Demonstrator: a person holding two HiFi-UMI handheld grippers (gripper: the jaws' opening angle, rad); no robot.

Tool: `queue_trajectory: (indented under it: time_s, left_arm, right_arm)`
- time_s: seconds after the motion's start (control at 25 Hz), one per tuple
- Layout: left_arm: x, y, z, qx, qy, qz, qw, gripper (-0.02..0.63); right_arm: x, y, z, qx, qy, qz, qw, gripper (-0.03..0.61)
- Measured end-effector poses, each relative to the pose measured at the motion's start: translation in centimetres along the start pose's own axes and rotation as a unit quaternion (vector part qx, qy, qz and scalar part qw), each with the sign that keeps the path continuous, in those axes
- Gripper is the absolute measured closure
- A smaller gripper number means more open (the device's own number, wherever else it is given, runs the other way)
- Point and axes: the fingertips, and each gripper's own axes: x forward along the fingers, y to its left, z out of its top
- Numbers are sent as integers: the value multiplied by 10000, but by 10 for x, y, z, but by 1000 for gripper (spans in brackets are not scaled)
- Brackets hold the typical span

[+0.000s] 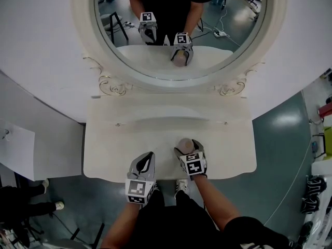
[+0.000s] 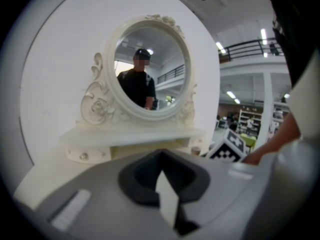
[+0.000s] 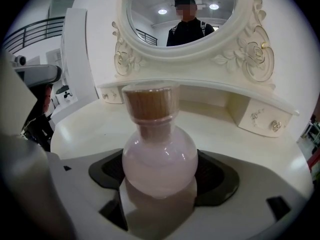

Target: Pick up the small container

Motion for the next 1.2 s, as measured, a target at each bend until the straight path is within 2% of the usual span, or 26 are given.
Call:
queue_trajectory:
  time_s: [0.4,0.6,0.8,1.2]
  left_arm:
    - [-9,-4,2,36,-52,52,10000,607]
    - [-14,-3,4,66,-53,89,9999,607]
    - [-15,0,4,91,-38,117,9999,606]
    - [-9,-11,25,75,-250,10,9997,607]
  right_arm:
    - [-1,1,-2,-100,-78,15,9999,206]
    - [-8,0,7,-55,-343,24,9994,206]
    - [-33,-1,43,-40,-878,17,9961,206]
    - [-114,-2,125,-106,-1884,-34,9820,206]
